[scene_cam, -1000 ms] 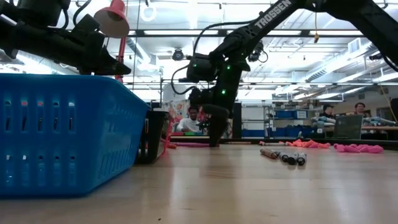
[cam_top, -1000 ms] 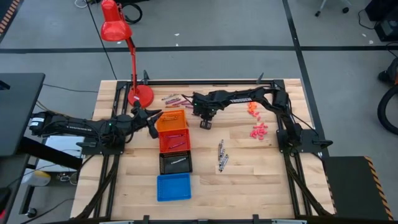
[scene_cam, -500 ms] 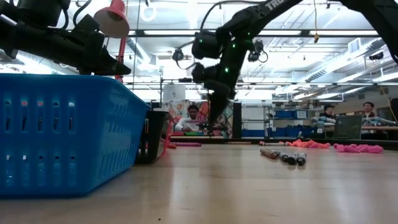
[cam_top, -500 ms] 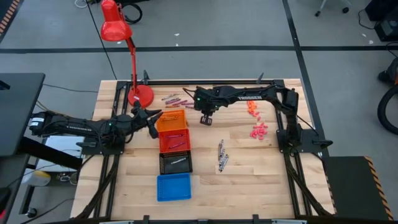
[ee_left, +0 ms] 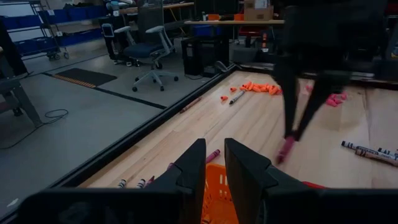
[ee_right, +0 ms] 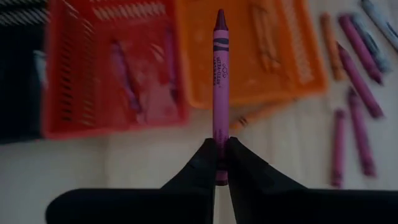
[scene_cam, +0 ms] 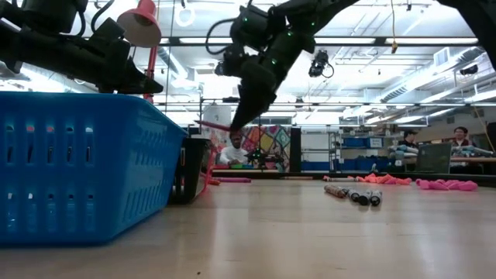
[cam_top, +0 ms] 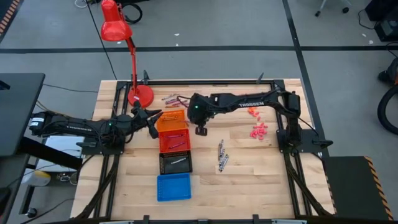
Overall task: Sort crayons
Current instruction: Put the red crayon into the red basket
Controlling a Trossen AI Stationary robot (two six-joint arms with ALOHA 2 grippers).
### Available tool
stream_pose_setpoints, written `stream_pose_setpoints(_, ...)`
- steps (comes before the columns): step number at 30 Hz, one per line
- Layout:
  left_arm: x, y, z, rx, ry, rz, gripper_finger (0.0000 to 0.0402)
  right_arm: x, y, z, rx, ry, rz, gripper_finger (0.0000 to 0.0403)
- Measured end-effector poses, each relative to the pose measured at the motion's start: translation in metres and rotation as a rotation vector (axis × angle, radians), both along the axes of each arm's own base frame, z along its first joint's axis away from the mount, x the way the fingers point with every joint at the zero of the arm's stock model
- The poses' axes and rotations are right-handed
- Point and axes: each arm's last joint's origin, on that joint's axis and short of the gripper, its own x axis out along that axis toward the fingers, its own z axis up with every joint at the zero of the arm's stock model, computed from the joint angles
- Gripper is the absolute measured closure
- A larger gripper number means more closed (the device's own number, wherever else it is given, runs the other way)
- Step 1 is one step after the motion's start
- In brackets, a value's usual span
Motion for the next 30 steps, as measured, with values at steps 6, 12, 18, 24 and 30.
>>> stream_pose_setpoints(6, 0.0, 0.0, 0.0, 0.0, 0.0, 0.0, 0.0331, 0.009, 0.017, 0.005, 0.042, -0.087, 0.091, 0.037)
stream_pose_setpoints(12, 0.0, 0.0, 0.0, 0.0, 0.0, 0.0, 0.0331, 0.021, 0.029, 0.005, 0.052, -0.19, 0.168, 0.037)
stream_pose_setpoints(18, 0.0, 0.0, 0.0, -0.011, -0.004, 0.002, 0.0331, 0.037, 0.038, -0.032, 0.109, -0.183, 0.231, 0.037)
stream_pose_setpoints(24, 0.0, 0.0, -0.001, -0.04, -0.013, 0.006, 0.0331, 0.044, 0.041, -0.055, 0.082, -0.154, 0.203, 0.0367)
stream_pose_setpoints(30, -0.002, -0.001, -0.01, -0.162, 0.009, 0.002, 0.0331, 0.045, 0.04, -0.058, 0.076, -0.147, 0.2, 0.0325)
